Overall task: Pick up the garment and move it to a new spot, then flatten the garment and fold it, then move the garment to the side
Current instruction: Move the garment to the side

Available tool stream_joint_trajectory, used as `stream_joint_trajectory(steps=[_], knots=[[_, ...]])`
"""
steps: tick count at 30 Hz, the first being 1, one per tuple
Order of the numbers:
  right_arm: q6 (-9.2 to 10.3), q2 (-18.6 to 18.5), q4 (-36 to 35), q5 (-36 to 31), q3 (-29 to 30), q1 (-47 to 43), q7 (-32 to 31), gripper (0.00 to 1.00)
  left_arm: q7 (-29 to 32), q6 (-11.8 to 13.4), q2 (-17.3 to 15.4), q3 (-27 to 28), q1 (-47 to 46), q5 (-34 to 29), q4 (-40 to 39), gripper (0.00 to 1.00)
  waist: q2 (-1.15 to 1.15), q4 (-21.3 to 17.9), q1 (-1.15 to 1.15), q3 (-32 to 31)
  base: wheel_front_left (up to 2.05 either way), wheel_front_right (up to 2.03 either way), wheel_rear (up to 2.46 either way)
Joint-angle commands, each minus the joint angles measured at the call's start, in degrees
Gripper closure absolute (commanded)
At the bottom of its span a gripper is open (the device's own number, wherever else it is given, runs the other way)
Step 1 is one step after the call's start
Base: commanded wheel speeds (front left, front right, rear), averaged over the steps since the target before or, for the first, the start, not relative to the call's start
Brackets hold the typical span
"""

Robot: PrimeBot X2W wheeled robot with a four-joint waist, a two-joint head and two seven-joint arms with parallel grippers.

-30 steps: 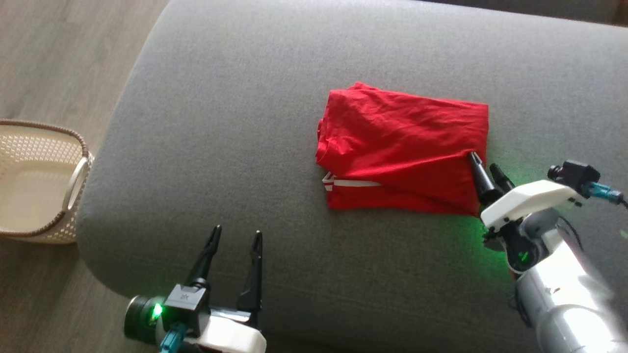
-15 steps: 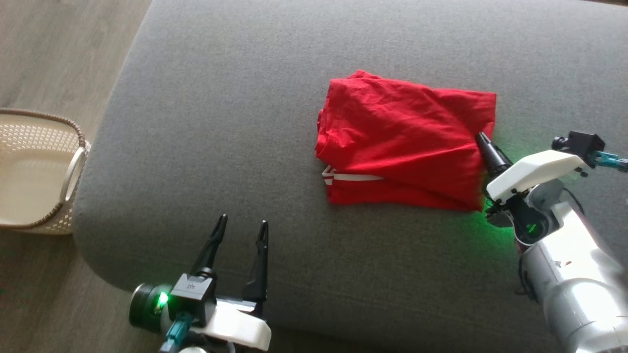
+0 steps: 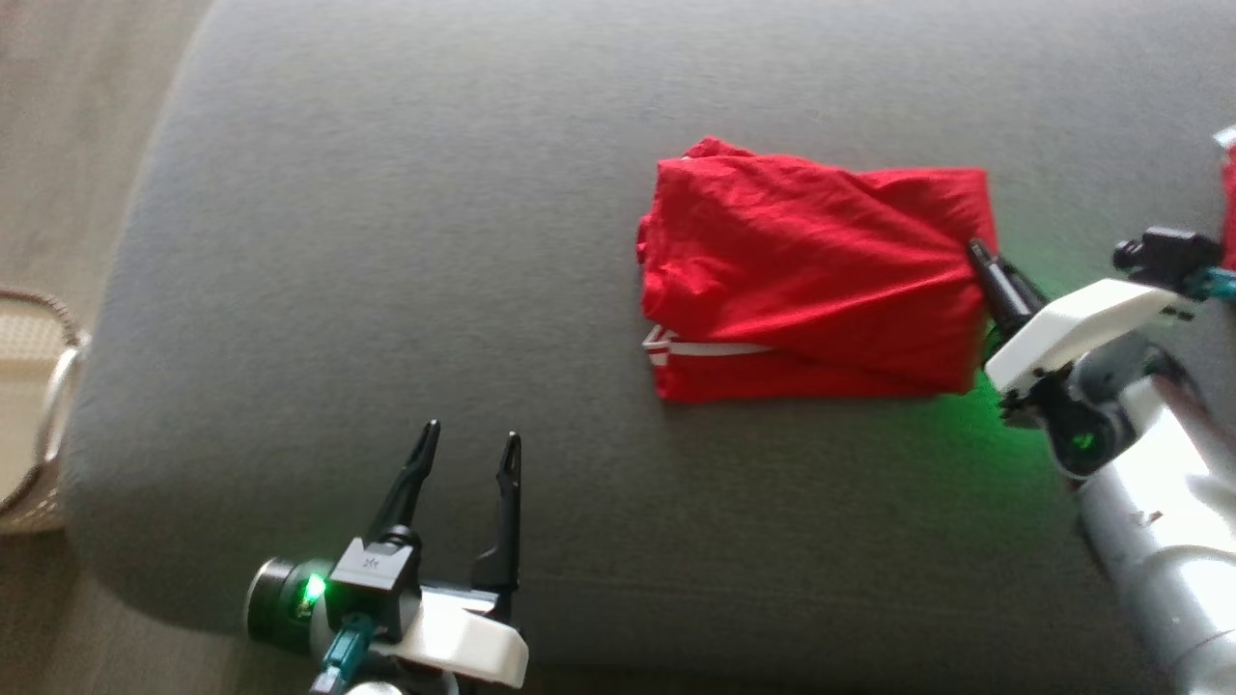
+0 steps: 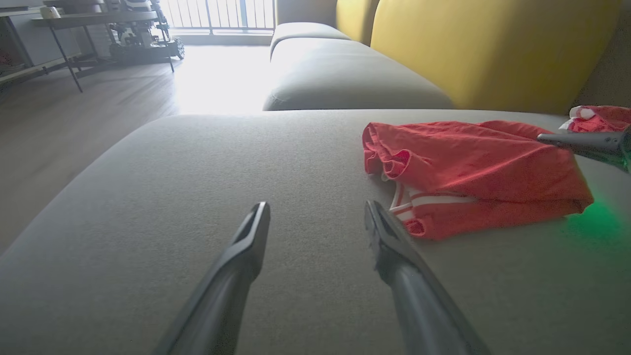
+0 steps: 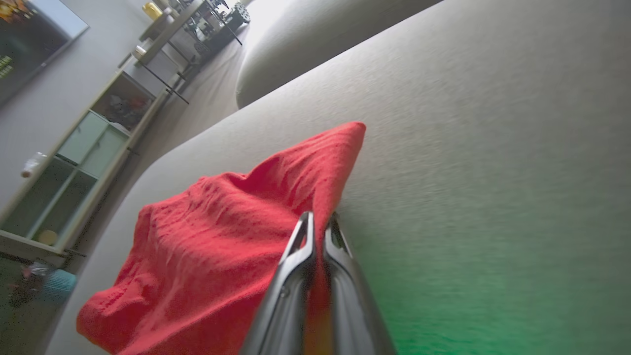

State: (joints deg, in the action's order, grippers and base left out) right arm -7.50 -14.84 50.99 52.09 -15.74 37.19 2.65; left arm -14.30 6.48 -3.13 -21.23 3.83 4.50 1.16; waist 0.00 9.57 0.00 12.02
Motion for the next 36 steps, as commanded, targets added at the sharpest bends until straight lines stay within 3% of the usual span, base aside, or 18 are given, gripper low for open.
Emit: stream_joint_trajectory(steps=[1,9,16,26,36], knots=[[0.01,-1.6,-2.2,-1.1,-1.1,2.0,0.9,1.00,-0.7,-0.1,0.2,2.2,-1.9,-0.7,-2.2,0.00,0.00,-2.6,0.00,0.8,0.00,0.00,0.00],[0.01,-8.0,-6.0,-6.6,-1.9,7.4,0.6,1.00,-0.7,-1.6,-0.3,2.9,-4.2,-2.6,-1.6,0.00,0.00,-9.8,0.00,3.9,0.00,0.00,0.00],[0.01,-13.0,-7.8,-11.6,-0.9,13.6,-1.3,1.00,-0.7,-2.7,-1.2,2.6,-6.1,-3.7,-1.7,0.00,0.00,-13.5,0.00,6.5,0.00,0.00,0.00],[0.01,-20.1,-10.2,-18.1,5.1,18.4,-4.1,1.00,-0.7,-3.2,-1.8,1.6,-8.2,-4.6,-1.6,0.00,0.00,-13.7,0.00,10.3,0.00,0.00,0.00],[0.01,-25.2,-12.2,-24.5,11.7,17.1,-7.4,1.00,-0.7,-3.2,-2.3,1.0,-9.7,-4.6,-1.3,0.00,0.00,-12.0,0.00,12.5,0.00,0.00,0.00]])
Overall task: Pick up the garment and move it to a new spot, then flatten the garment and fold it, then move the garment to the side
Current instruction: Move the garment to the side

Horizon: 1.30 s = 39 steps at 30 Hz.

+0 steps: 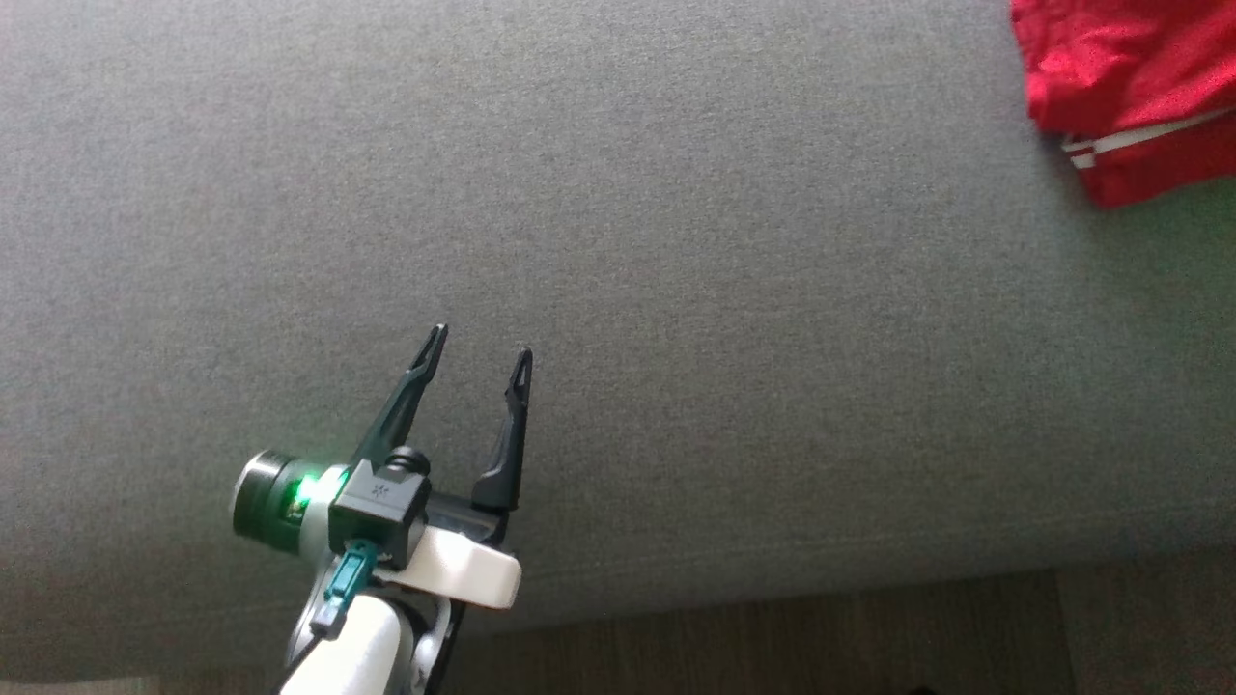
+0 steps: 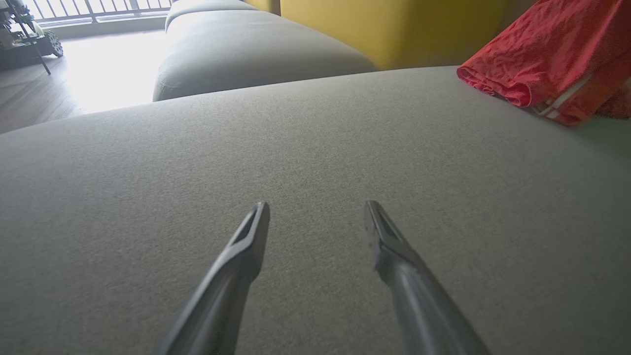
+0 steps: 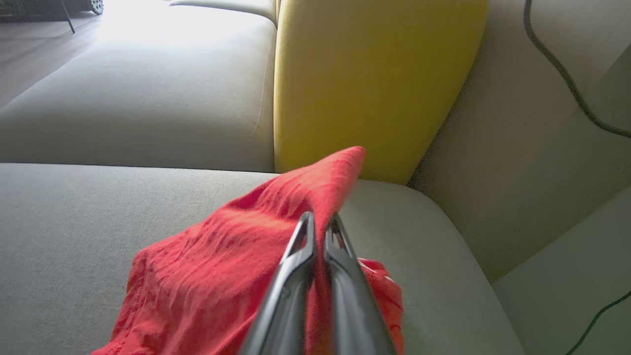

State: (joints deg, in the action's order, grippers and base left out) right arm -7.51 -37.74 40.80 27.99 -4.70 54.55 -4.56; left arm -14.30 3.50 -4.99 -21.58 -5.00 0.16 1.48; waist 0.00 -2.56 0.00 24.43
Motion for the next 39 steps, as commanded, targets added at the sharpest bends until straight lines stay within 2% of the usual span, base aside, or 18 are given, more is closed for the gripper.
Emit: stream_joint_trajectory(steps=[1,3,4,5,6,12,17,25,27,30,32,33,34,35,39], knots=[[0.02,-2.5,-2.2,-1.0,1.4,-0.6,-0.3,1.00,-0.7,-0.2,-0.6,1.3,-1.0,-0.2,-1.5,0.00,0.00,0.2,0.00,0.1,0.00,0.00,0.00],[0.02,-2.2,-2.1,-1.7,3.2,-1.2,-0.8,1.00,-0.7,-0.1,-0.7,1.3,-1.1,-0.2,-1.4,0.00,0.00,0.3,0.00,-0.1,0.00,0.00,0.00],[0.02,-2.3,-2.3,-2.8,3.3,-1.6,-0.9,0.97,-0.7,-0.1,-0.7,1.3,-1.2,-0.2,-1.3,0.00,0.00,0.3,0.00,-0.3,0.00,0.00,0.00],[0.02,-1.6,-2.3,-4.2,4.5,-2.2,-1.2,0.41,-0.7,0.0,-0.8,1.2,-1.2,-0.1,-1.1,0.00,0.00,0.4,0.00,-0.8,0.00,0.00,0.00],[0.02,-1.3,-2.3,-5.3,5.0,-2.5,-1.3,0.00,-0.7,0.1,-0.8,1.2,-1.2,-0.1,-1.1,0.00,0.00,0.4,0.00,-1.2,0.00,0.00,0.00],[0.02,1.1,-5.1,-14.7,8.6,-4.4,1.1,0.00,-0.7,0.6,-1.0,1.4,-0.5,0.4,-1.0,0.00,0.00,0.4,0.00,-4.0,0.00,0.00,0.00],[0.02,8.4,-10.3,-17.4,10.2,-7.4,4.4,0.00,-0.7,1.4,-0.2,2.2,1.1,2.3,-1.0,0.00,0.00,0.7,0.00,-7.7,0.00,0.00,0.00],[0.02,20.9,-17.1,-17.0,5.4,-18.4,9.0,0.00,-0.7,2.0,1.4,5.3,3.5,7.3,-1.3,0.00,0.00,2.3,0.00,-13.7,0.00,0.00,0.00],[0.02,23.0,-18.1,-17.5,4.4,-21.4,11.1,0.00,-0.7,2.0,1.7,6.6,4.2,10.0,-1.5,0.00,0.00,2.9,0.00,-15.0,0.00,0.00,0.00],[0.02,26.9,-18.6,-18.0,4.4,-25.7,14.6,0.00,-0.7,1.7,2.0,8.2,5.3,17.6,-2.1,0.00,0.00,3.6,0.00,-17.3,0.00,0.00,0.00],[0.02,29.7,-18.6,-19.2,4.7,-28.2,16.9,0.00,-0.7,2.7,2.1,8.2,5.5,19.9,-2.5,0.00,0.00,3.8,0.00,-18.9,0.00,0.00,0.00],[0.02,29.7,-18.6,-19.2,4.7,-28.2,16.9,0.00,-0.7,2.7,2.1,8.2,5.5,19.9,-2.5,0.00,0.00,3.8,0.00,-18.9,0.00,0.00,0.00],[0.02,32.0,-18.5,-20.5,5.3,-30.7,18.3,0.00,-0.7,4.4,2.1,8.3,5.8,20.8,-3.1,0.00,0.00,4.1,0.00,-20.4,0.00,0.00,0.00],[0.02,32.0,-18.5,-20.5,5.3,-30.7,18.3,0.00,-0.7,4.4,2.1,8.3,5.8,20.8,-3.1,0.00,0.00,4.1,0.00,-20.4,0.00,0.00,0.00],[0.02,34.5,-19.2,-21.4,6.2,-35.8,19.5,0.00,-0.7,6.9,2.1,9.4,7.4,20.4,-3.1,0.00,0.00,4.3,0.00,-23.3,0.00,0.00,0.00]])
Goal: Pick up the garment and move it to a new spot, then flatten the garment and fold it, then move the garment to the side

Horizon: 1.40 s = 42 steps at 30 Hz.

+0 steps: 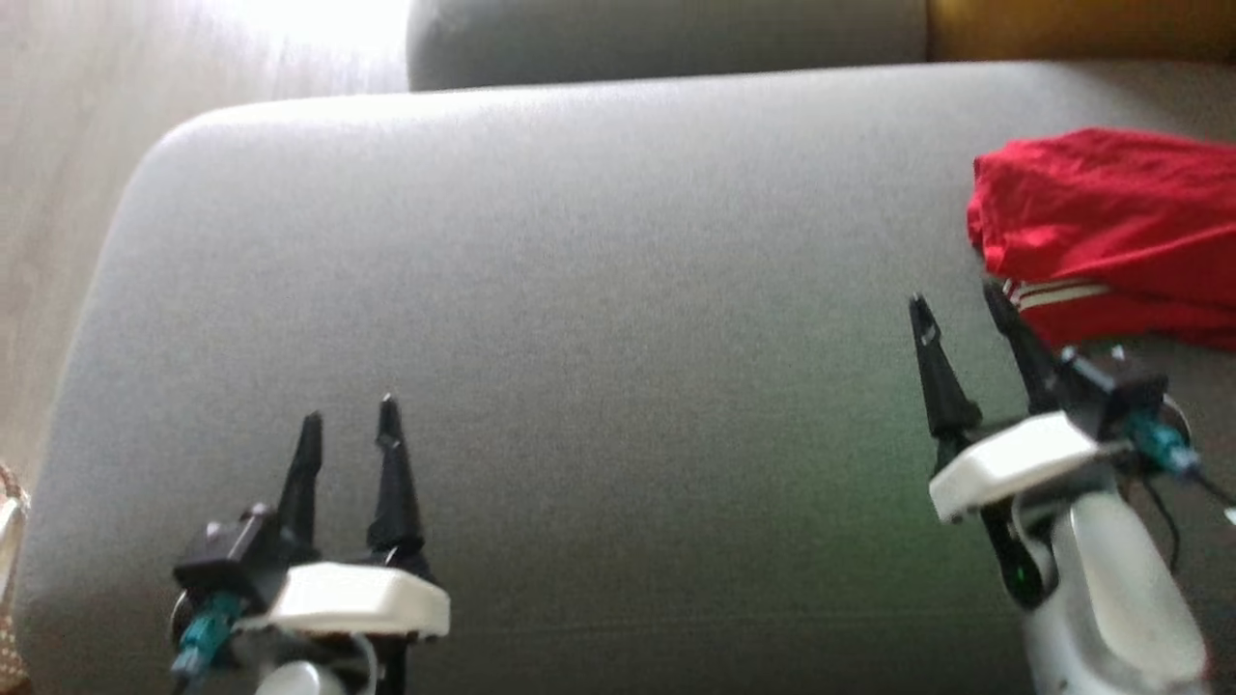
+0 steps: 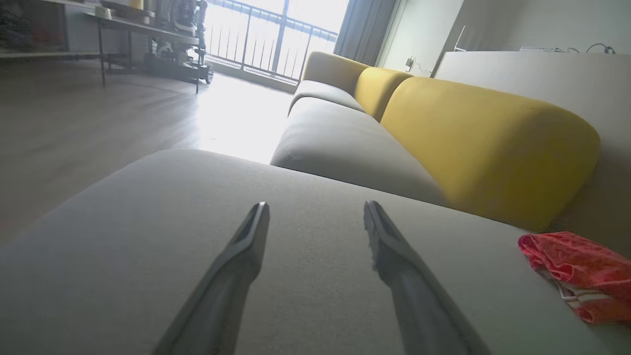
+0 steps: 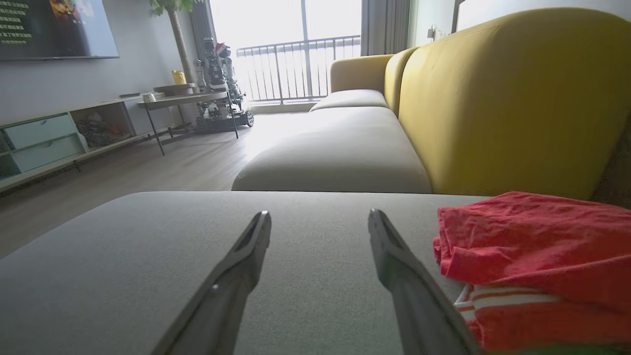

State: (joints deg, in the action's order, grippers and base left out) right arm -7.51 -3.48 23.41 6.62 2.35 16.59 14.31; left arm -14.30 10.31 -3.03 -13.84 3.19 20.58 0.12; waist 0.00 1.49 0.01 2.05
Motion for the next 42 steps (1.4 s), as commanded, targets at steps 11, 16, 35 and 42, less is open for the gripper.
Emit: stream_joint_trajectory(steps=[11,16,35,42], knots=[[0.02,0.6,-15.8,2.7,-2.0,-12.6,0.7,0.00,-0.7,0.4,0.1,6.5,3.7,-7.9,-2.1,0.00,0.00,-0.3,-0.01,-4.9,0.00,0.00,0.00],[0.02,0.6,-16.7,2.2,-2.0,-16.9,0.7,0.00,-0.7,-1.5,0.1,6.8,4.7,-10.2,-1.9,0.00,0.00,-0.3,-0.01,-5.3,0.00,0.00,0.00],[0.00,0.6,-11.6,3.8,-1.7,-20.6,-0.2,1.00,0.3,-1.8,0.0,5.1,8.3,-9.6,4.0,1.00,0.00,-0.8,-0.01,-4.7,0.00,0.00,0.00],[0.00,0.4,-11.5,8.0,-1.6,-20.1,-1.0,1.00,1.1,-2.6,-0.3,5.5,7.5,-5.3,4.3,1.00,0.00,-0.9,-0.01,-4.6,0.00,0.00,0.00]])
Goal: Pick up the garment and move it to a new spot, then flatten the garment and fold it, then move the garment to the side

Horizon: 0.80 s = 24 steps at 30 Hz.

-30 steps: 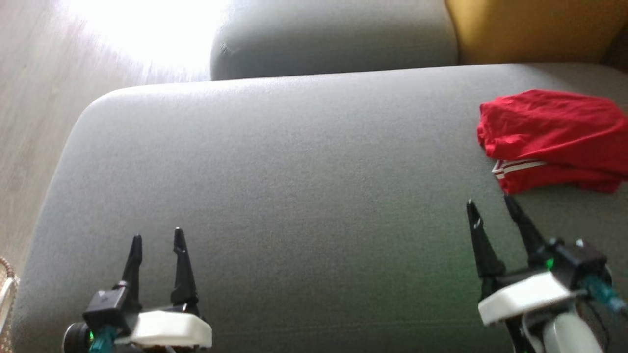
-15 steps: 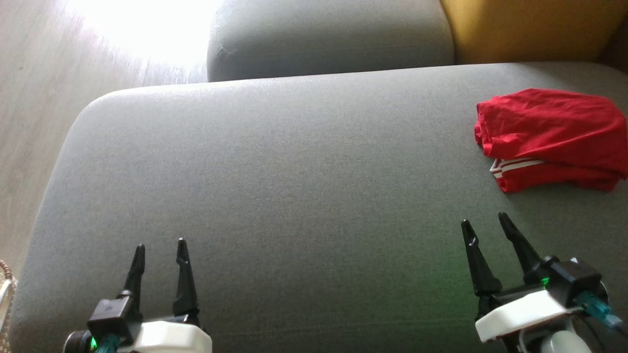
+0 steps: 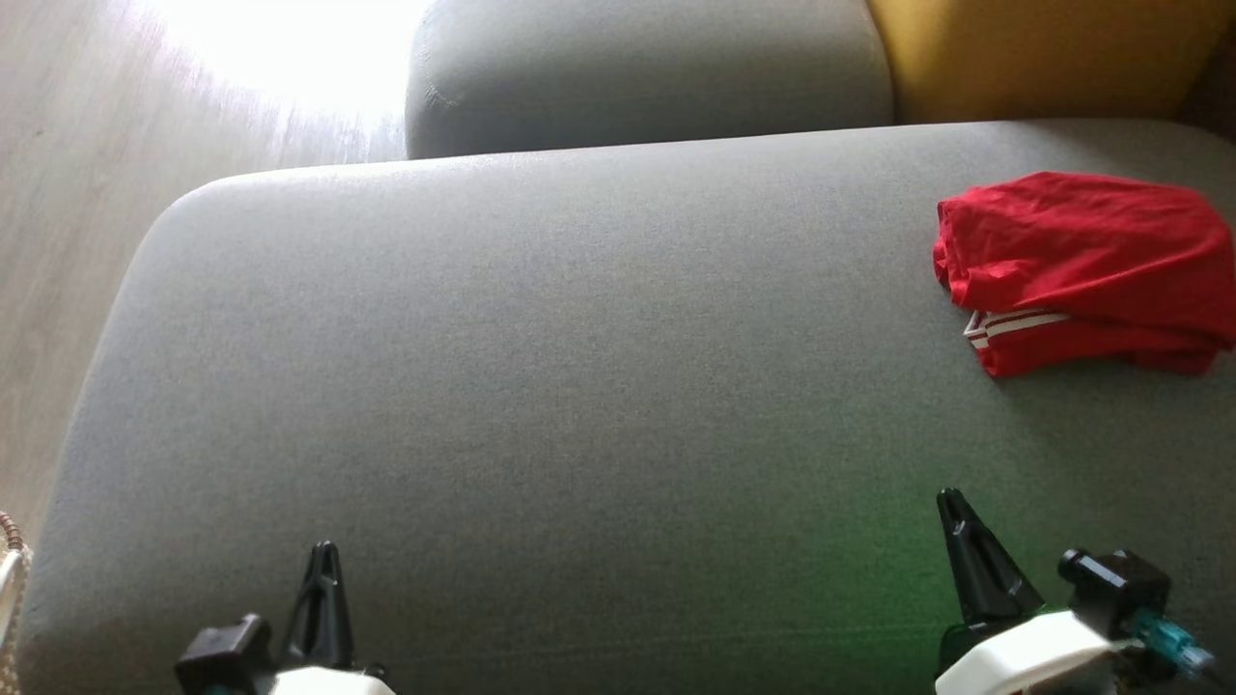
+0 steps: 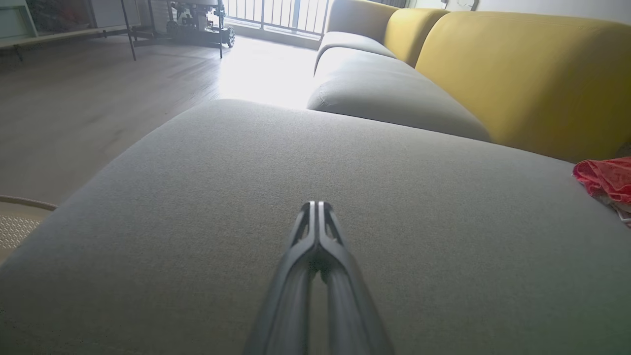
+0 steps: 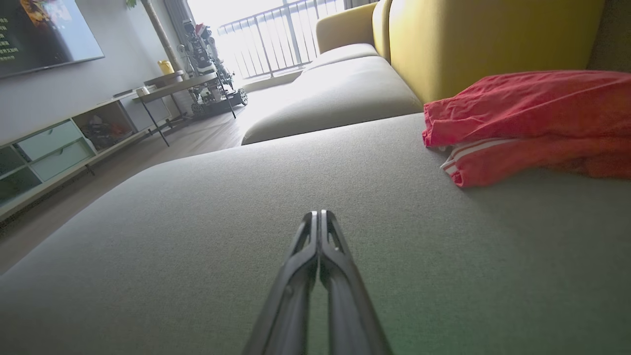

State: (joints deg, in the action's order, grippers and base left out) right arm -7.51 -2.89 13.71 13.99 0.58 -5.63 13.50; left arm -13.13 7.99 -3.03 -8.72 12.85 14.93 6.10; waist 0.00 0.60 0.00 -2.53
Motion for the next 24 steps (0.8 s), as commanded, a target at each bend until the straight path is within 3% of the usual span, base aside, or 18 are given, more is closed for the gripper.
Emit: stream_joint_trajectory(steps=[1,24], knots=[[0.00,-0.2,-1.8,1.3,0.1,2.2,-0.4,1.00,0.0,-0.4,-0.3,0.5,-2.3,1.1,-1.6,1.00,0.00,0.0,0.00,0.0,0.00,0.00,0.00],[0.01,-0.7,-1.3,17.7,0.7,4.2,-3.9,1.00,3.1,-3.6,-1.1,2.3,-5.9,17.8,0.9,1.00,0.00,-0.1,0.00,0.6,0.00,0.00,0.00]])
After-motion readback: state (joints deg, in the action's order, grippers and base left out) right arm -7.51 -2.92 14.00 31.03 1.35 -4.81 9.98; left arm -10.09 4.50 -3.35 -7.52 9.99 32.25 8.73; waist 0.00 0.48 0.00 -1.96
